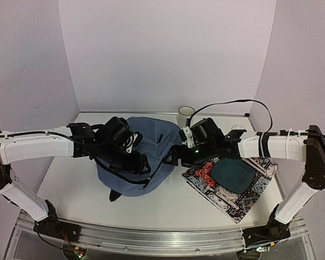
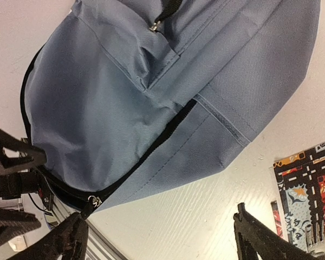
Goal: Pack the student bag
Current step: Hold the largest pocket of the student bag.
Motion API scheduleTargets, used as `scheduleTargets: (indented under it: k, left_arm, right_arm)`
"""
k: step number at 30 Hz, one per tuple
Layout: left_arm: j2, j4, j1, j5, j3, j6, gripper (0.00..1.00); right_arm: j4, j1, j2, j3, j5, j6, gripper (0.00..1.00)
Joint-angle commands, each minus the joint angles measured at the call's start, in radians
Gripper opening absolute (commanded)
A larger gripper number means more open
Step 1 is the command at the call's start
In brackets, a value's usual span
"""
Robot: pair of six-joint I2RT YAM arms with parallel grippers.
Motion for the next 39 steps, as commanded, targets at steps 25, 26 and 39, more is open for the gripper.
scheduleTargets:
  k: [25, 26, 39]
  left_arm:
    - [0.172, -0.099, -0.164, -0.104, 0.092, -0.271, 0.39]
    - [0.183, -0.094, -0.164, -0.111, 0.103, -0.27, 0.38]
    - [0.191, -0.065, -0.163, -0.138, 0.106, -0.28, 0.0]
  right_arm:
    - [0.354, 0.039, 0.125, -0.089, -0.119, 0.346, 0.98]
    - [0.363, 0.041, 0.131, -0.089, -0.12, 0.353, 0.98]
    - [0.474, 0.059, 0.214, -0.093, -0.163, 0.425, 0.8]
